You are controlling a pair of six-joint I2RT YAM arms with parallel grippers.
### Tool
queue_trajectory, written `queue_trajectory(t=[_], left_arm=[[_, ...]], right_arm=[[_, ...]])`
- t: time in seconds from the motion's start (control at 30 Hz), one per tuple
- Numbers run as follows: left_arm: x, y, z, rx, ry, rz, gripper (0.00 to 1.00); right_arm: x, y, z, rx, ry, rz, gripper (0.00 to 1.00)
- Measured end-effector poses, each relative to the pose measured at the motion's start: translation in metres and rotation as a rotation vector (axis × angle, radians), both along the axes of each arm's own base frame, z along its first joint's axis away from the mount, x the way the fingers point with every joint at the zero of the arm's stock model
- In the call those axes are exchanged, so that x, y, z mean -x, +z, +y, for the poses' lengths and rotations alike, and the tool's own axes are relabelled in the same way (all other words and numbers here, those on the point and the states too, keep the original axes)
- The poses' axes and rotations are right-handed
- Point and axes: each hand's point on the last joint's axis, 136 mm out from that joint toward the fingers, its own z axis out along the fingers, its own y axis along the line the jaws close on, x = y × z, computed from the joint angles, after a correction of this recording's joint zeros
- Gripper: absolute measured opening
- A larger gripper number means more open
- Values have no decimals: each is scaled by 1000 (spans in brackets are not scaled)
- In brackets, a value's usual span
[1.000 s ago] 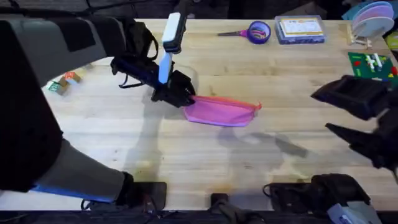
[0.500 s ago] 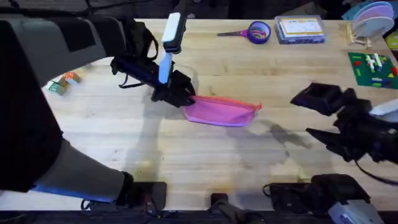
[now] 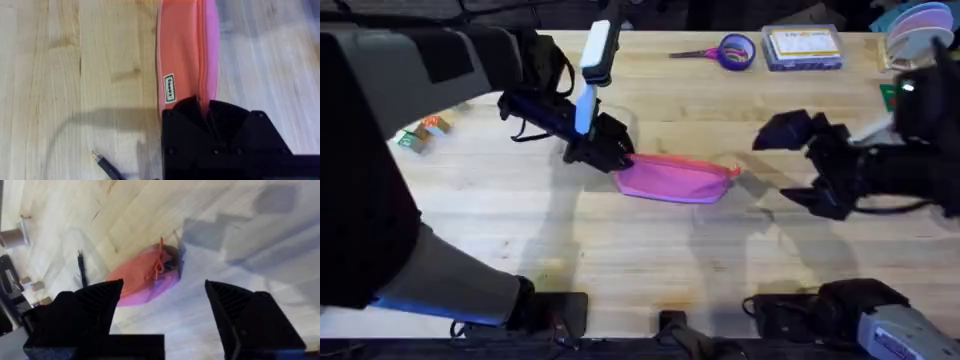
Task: Unzip the bag, pick up the pens from the table one at a time and place them inside, then zip the bag closed.
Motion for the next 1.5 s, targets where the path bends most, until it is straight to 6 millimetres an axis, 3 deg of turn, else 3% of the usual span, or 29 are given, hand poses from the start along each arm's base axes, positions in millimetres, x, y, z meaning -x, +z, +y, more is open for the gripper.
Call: queue_trajectory(t=[0.27,0.63,0.77,0.93,1.07,1.37,1.5], left_arm=[[0,0,0,0,0,0,43],[0,0,0,0,0,0,44],[0,0,0,0,0,0,44],[0,0,0,0,0,0,44],[0,0,0,0,0,0,44],[0,0,0,-1,0,0,44],[0,0,0,-1,0,0,44]], right_arm=[[-26,-29,19,-29,-8,89,967],[-40,-52,36,-43,-2,139,670],[-39,-52,38,-40,0,142,440],[-39,-52,39,-39,2,143,318],[-38,-54,37,-31,-13,151,50],[-38,-53,36,-26,-13,142,35],[-39,-38,37,-33,2,84,35]])
